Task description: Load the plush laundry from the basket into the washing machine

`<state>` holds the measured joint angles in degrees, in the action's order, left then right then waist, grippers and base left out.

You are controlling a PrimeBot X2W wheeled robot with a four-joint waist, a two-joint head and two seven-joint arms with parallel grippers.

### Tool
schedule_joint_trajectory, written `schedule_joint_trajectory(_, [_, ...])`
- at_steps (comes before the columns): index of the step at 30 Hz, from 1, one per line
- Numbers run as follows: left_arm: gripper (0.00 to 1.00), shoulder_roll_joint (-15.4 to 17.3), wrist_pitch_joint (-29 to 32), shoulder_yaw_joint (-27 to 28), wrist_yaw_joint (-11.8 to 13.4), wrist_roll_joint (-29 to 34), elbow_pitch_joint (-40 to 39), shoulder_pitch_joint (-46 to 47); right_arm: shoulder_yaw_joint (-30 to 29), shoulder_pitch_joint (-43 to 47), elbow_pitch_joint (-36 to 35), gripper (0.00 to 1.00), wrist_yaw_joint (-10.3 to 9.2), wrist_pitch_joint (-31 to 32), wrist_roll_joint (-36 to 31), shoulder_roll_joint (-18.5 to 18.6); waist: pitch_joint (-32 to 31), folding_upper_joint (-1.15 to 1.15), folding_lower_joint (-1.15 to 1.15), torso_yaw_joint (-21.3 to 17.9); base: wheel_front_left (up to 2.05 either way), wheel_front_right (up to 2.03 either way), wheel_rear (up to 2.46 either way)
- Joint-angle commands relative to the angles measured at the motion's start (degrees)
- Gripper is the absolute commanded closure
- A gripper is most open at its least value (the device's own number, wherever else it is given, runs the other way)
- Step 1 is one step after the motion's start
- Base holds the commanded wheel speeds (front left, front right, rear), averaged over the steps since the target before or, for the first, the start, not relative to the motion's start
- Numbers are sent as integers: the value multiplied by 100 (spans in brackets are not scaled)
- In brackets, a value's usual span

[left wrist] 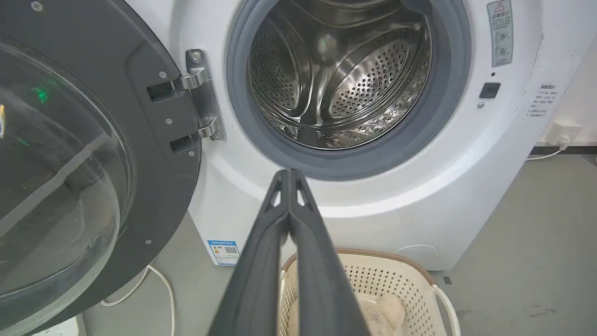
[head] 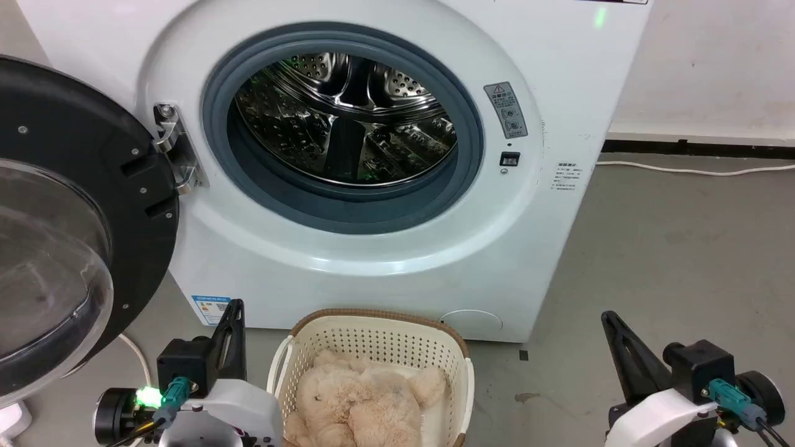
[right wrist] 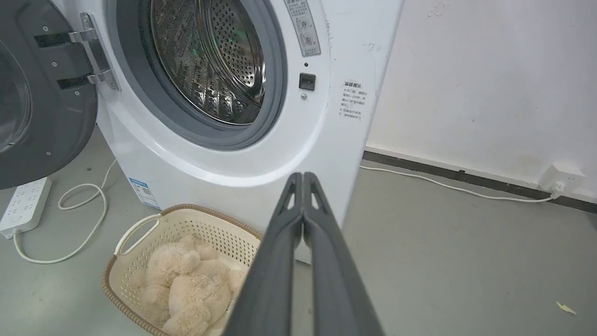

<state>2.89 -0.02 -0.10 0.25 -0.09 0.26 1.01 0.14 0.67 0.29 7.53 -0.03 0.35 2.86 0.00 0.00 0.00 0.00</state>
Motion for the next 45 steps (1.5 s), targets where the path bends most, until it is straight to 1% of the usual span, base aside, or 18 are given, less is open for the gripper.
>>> schedule_joint_trajectory(1, [100,-2,2,10,-25,9,-26,-101,-14,-67,-29,100,-4,3,-35,1,0,0,0,0,0,0,0])
schedule_joint_trajectory(45, [100,-2,2,10,-25,9,-26,-101,-14,-67,-29,100,-4,3,-35,1,0,0,0,0,0,0,0])
